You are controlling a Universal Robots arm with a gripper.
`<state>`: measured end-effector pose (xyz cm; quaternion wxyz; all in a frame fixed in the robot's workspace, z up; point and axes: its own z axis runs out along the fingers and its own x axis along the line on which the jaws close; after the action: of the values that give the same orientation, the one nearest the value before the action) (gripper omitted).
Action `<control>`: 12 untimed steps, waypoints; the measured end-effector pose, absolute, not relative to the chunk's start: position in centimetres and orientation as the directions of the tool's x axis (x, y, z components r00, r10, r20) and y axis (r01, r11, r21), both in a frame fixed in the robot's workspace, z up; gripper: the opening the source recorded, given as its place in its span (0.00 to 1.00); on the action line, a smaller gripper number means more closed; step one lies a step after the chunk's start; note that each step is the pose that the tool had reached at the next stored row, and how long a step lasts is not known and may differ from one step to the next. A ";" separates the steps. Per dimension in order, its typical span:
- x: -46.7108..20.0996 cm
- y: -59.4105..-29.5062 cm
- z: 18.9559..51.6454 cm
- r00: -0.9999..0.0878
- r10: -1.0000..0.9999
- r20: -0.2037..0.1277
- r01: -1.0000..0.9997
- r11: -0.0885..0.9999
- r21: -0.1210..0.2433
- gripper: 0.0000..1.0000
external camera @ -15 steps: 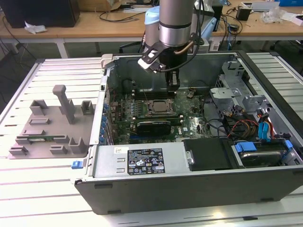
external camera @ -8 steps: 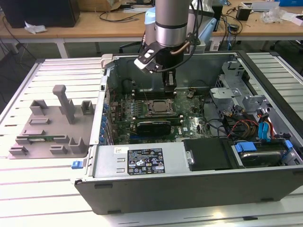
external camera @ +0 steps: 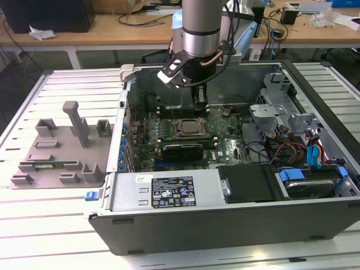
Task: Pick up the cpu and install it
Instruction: 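Close the cpu cover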
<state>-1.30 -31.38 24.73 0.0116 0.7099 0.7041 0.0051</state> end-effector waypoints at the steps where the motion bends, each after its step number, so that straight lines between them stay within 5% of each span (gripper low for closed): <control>1: -1.3 -31.4 24.7 0.008 1.000 -0.009 1.000 -0.008 0.024 0.11; 12: -2.3 -31.8 24.1 -0.014 1.000 -0.010 1.000 0.014 0.024 0.11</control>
<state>-2.27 -31.79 24.11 0.0117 0.7020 0.7121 0.0051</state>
